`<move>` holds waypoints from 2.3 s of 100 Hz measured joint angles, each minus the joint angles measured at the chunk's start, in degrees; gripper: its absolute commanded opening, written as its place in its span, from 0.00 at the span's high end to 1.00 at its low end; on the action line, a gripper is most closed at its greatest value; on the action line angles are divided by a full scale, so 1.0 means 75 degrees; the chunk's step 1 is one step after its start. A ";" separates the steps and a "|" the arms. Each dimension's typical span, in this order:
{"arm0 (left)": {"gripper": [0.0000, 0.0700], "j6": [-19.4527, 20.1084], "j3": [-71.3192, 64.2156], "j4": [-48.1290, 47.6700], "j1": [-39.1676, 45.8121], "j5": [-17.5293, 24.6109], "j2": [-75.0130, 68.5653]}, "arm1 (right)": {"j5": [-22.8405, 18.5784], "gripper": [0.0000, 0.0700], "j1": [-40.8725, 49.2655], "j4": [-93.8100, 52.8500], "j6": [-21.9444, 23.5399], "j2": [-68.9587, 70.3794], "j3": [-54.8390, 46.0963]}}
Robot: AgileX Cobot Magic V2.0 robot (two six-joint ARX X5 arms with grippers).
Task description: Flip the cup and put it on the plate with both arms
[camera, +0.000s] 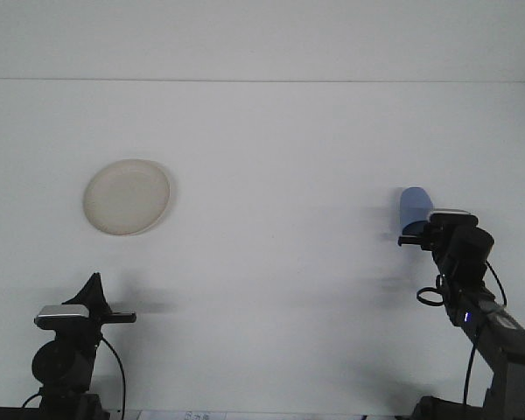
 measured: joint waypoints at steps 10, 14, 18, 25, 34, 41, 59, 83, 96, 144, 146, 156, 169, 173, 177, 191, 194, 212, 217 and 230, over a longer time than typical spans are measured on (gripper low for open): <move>0.98 0.0000 0.0000 0.0000 0.0003 0.0000 0.0000 | 0.0017 1.00 0.0181 -0.0921 0.0341 -0.0909 0.0073; 0.98 0.0000 0.0000 0.0000 0.0000 0.0000 0.0000 | 0.0015 1.00 0.0312 -0.1510 0.0469 -0.1285 0.0233; 0.98 0.0000 0.0000 0.0000 0.0000 0.0000 0.0000 | 0.0009 1.00 0.0460 -0.2197 0.0554 -0.1635 0.0501; 0.98 0.0000 0.0000 0.0000 0.0000 0.0000 0.0000 | 0.0009 1.00 0.0746 -0.3500 0.0641 -0.2174 0.1134; 0.98 0.0000 0.0000 0.0000 0.0000 0.0000 0.0000 | 0.0009 1.00 0.1183 -0.5327 0.0670 -0.2617 0.2177; 0.98 0.0000 0.0000 0.0000 0.0000 0.0000 0.0000 | 0.0009 1.00 0.1600 -0.6685 0.0688 -0.2655 0.3034; 0.98 0.0000 0.0003 0.0000 0.0000 0.0000 0.0000 | -0.0187 1.00 0.2961 -0.9821 0.0717 -0.2136 0.4774; 0.98 0.0000 0.0000 0.0000 0.0000 0.0000 0.0000 | -0.0388 1.00 0.5225 -1.1654 0.0761 -0.1148 0.5662; 0.98 0.0000 0.0000 0.0000 0.0000 0.0000 0.0000 | -0.0391 1.00 0.6336 -1.1998 0.0831 -0.0484 0.5861; 0.98 0.0000 0.0000 0.0000 0.0000 0.0000 0.0000 | -0.0003 1.00 0.8501 -1.3170 0.0731 0.1801 0.6889; 0.98 0.0000 0.0000 0.0000 0.0000 0.0000 0.0000 | 0.0000 1.00 0.8536 -1.3170 0.0714 0.1851 0.6913; 0.98 0.0000 0.0000 0.0000 0.0000 0.0000 0.0000 | 0.0003 1.00 0.8670 -1.3172 0.0644 0.2122 0.6948; 0.98 0.0000 0.0000 0.0003 0.0000 0.0000 0.0000 | 0.0017 1.00 0.8737 -1.3216 0.0560 0.2419 0.6948; 0.98 0.0000 0.0000 0.0000 0.0000 0.0000 0.0000 | 0.0023 1.00 0.8752 -1.3222 0.0551 0.2471 0.6948; 0.98 0.0000 0.0003 0.0000 0.0000 0.0000 0.0000 | 0.0017 0.99 0.8766 -1.3222 0.0527 0.2498 0.6948; 0.98 0.0000 0.0000 0.0003 0.0000 0.0000 0.0000 | 0.0006 0.62 0.8807 -1.3222 0.0466 0.2503 0.6948; 0.98 0.0000 0.0000 0.0000 0.0000 0.0000 0.0000 | 0.0006 0.51 0.8807 -1.3219 0.0452 0.2503 0.6948; 0.98 0.0000 0.0000 0.0000 0.0000 0.0000 0.0000 | 0.0006 0.39 0.8807 -1.3181 0.0446 0.2503 0.6951; 0.98 0.0000 0.0000 0.0000 0.0000 0.0000 0.0000 | 0.0006 0.39 0.8807 -1.3181 0.0428 0.2503 0.6959; 0.98 0.0000 0.0000 0.0000 0.0003 0.0000 0.0000 | 0.0006 0.39 0.8798 -1.3181 0.0382 0.2480 0.7073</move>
